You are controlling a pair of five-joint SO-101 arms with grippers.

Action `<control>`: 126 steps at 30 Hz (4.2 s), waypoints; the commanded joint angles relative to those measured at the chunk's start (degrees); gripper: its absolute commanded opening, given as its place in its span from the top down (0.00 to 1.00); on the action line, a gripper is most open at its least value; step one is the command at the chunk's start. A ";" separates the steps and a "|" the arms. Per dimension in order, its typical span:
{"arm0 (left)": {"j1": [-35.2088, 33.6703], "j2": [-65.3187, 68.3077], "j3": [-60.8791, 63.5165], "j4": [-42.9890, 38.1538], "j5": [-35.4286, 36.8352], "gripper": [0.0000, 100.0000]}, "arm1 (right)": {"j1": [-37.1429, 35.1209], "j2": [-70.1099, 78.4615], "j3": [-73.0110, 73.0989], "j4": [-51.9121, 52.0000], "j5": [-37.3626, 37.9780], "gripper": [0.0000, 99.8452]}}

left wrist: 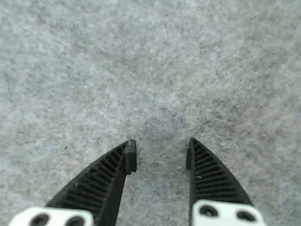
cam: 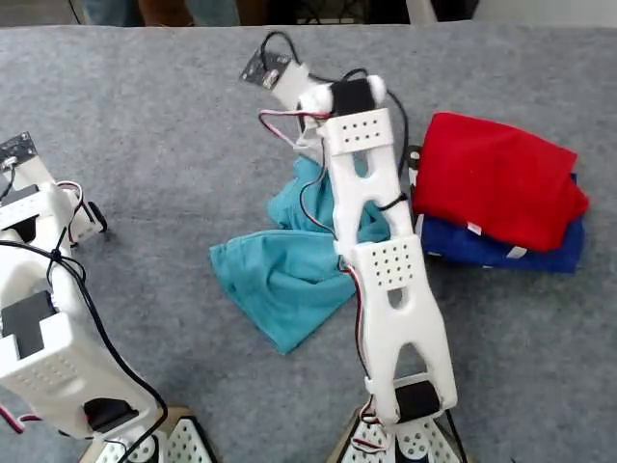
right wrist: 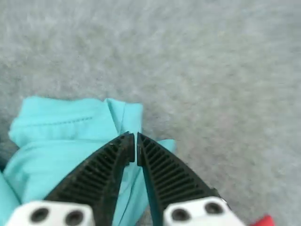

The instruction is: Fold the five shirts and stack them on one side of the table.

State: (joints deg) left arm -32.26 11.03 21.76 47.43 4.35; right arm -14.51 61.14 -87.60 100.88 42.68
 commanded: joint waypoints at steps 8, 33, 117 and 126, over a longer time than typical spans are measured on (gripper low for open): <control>-0.31 -0.62 -2.95 0.35 0.44 0.81 | -1.85 -21.14 -0.22 -10.55 -16.70 0.99; -0.31 -0.88 -2.33 0.79 0.44 0.81 | -11.25 -3.21 20.00 -3.08 8.62 0.73; -41.10 -0.53 -57.54 45.89 5.19 0.80 | -46.77 -44.88 -4.53 -36.48 -13.54 0.99; -43.56 -0.53 -58.24 46.33 5.01 0.80 | -45.01 -44.79 9.36 -53.36 -16.35 0.99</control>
State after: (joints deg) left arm -75.69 11.03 -33.98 93.49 8.92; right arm -63.38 17.98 -80.84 45.67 28.53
